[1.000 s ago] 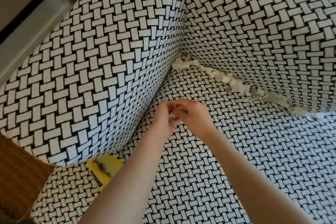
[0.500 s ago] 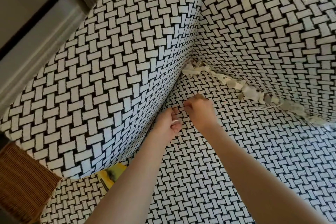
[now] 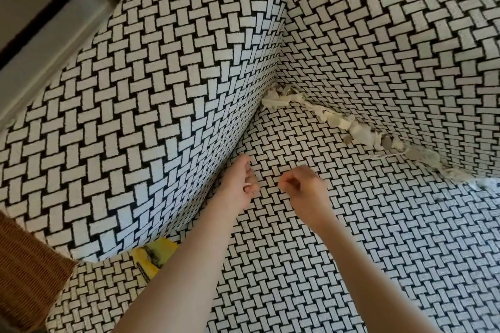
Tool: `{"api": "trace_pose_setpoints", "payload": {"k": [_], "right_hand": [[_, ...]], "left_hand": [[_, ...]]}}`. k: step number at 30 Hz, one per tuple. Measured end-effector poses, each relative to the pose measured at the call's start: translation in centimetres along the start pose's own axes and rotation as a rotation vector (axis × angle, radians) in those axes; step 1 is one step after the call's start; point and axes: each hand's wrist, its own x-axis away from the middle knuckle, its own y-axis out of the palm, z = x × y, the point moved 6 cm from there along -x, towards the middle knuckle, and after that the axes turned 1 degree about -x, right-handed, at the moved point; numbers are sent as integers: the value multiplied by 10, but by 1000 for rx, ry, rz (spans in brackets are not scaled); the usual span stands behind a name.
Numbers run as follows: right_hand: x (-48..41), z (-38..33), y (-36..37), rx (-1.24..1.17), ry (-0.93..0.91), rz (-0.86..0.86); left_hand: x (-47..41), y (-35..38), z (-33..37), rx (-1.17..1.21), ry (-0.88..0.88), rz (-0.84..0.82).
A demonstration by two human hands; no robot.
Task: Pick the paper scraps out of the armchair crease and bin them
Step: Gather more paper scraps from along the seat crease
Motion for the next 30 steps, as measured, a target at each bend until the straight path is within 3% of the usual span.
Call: {"api": "trace_pose_setpoints", "payload": {"k": [13,18,23,26,28,30], "right_hand": [[15,-3,8,312,-99,59],[4,-42,-11,4,-72,122],[-24,-75,-18,395,-179,30],[-46,-86,-30,275,-189,137],[-62,-93,-42,185,-201,313],[-81,-96,-46,269,-236,423]], "left_hand": [[1,11,-4,-31,2,-27],[2,32,0,-39,36,-142],[-3,62,27,-1,48,-169],[-9,75,47,-63,146,-197],[-15,78,52,-11,130,-198],[-22,79,51,124,62,-209]]}}
